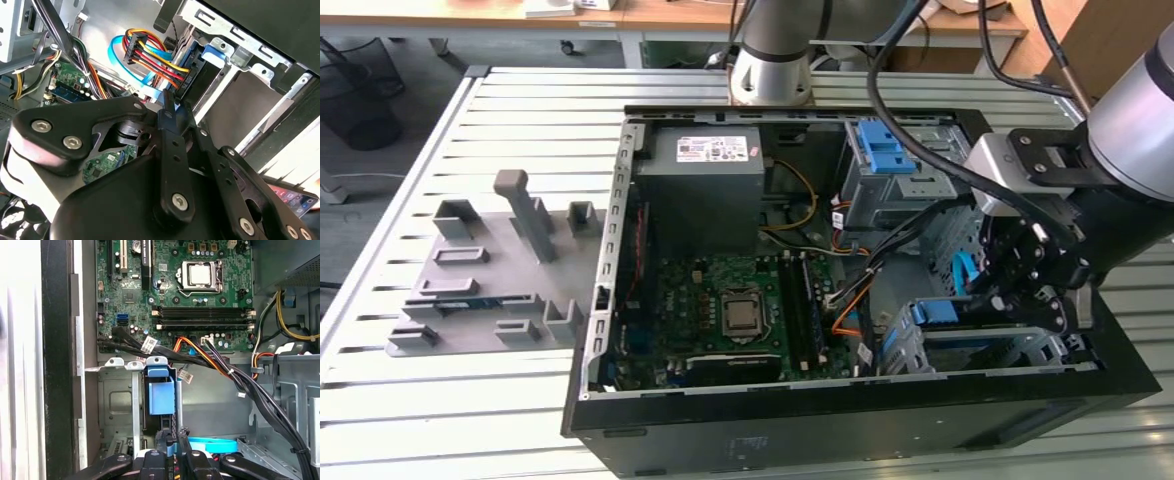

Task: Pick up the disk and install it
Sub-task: 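Insert the second disk wire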

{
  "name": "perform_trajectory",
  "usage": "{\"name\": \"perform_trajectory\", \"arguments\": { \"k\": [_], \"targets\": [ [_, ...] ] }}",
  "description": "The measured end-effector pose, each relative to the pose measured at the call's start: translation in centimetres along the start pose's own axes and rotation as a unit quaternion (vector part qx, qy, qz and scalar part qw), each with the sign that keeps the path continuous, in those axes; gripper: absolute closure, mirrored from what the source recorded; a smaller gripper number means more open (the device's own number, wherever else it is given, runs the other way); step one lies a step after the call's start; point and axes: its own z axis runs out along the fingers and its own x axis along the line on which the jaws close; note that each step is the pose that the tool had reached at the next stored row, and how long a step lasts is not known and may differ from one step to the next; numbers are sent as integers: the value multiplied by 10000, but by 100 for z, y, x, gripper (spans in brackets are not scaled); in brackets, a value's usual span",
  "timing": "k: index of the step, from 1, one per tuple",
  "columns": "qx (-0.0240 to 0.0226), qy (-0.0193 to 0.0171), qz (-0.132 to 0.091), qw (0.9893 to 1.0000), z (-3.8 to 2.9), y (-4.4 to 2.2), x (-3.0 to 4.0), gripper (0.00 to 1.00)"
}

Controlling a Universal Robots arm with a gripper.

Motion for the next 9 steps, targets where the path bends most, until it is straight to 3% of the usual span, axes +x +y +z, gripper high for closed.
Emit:
{"name": "perform_trajectory", "arguments": {
  "k": [9],
  "targets": [
    [0, 0, 0, 10000, -98, 2, -9, 77]
  ]
}}
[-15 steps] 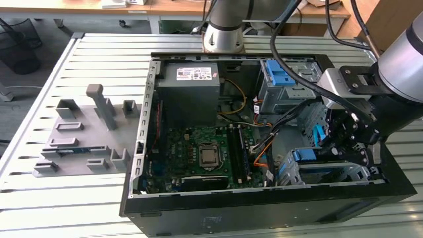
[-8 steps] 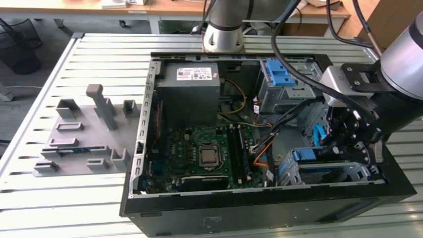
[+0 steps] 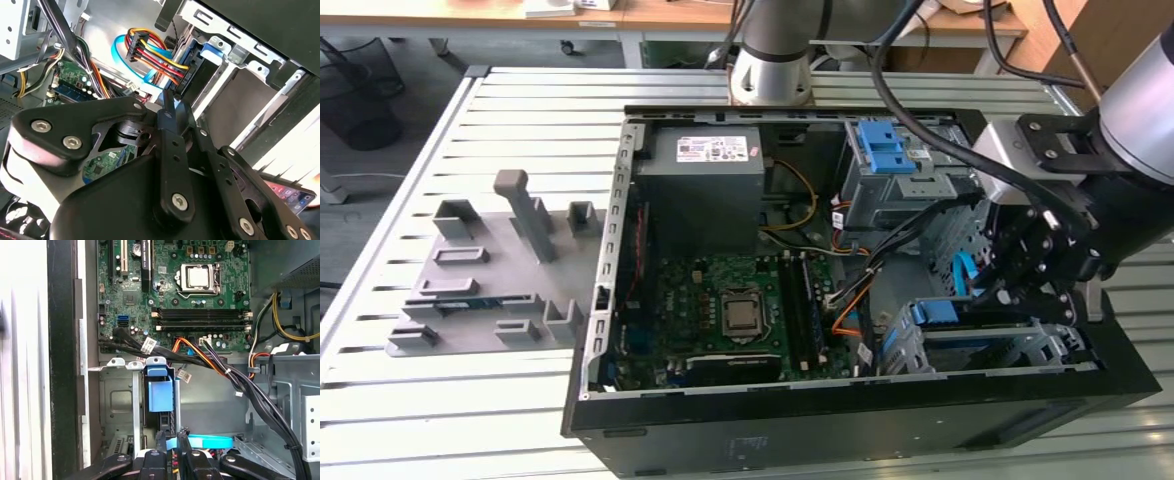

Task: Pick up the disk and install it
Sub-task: 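Insert the second disk wire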

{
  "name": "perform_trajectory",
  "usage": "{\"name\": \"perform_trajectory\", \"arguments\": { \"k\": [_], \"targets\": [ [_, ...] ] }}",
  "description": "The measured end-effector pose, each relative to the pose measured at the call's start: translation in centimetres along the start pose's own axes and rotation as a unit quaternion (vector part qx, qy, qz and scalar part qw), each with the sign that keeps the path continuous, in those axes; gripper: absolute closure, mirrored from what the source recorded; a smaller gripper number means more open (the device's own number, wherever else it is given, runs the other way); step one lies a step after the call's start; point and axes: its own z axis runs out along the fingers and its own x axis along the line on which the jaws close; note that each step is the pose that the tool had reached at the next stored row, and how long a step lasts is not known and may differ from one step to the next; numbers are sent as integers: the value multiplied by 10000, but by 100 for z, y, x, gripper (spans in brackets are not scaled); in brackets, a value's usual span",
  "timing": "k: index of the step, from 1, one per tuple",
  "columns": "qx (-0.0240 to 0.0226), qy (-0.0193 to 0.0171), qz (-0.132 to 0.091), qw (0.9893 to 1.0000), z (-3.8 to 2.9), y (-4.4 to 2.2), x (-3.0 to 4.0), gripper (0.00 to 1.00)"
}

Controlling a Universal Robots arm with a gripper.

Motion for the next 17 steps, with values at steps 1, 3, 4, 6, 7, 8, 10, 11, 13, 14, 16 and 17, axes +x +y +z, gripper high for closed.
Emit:
{"name": "perform_trajectory", "arguments": {
  "k": [1, 3, 4, 6, 7, 8, 10, 11, 13, 14, 16, 17],
  "targets": [
    [0, 0, 0, 10000, -13, 0, -1, 77],
    [0, 1, 0, 10000, -40, 1, -4, 77],
    [0, 0, 0, 10000, -49, 1, -5, 77],
    [0, -1, 0, 10000, -49, 1, -5, 84],
    [0, -1, 0, 10000, -49, 1, -5, 84],
    [0, -1, 0, 10000, -50, 1, -5, 89],
    [0, 0, 0, 10000, -51, 1, -5, 89],
    [0, 0, 0, 10000, -51, 1, -5, 89],
    [0, 0, 0, 10000, -51, 1, -5, 89],
    [0, 0, 0, 10000, -52, 1, -5, 89],
    [0, 0, 0, 10000, -52, 1, -5, 89],
    [0, 0, 0, 10000, -52, 1, -5, 89]
  ]
}}
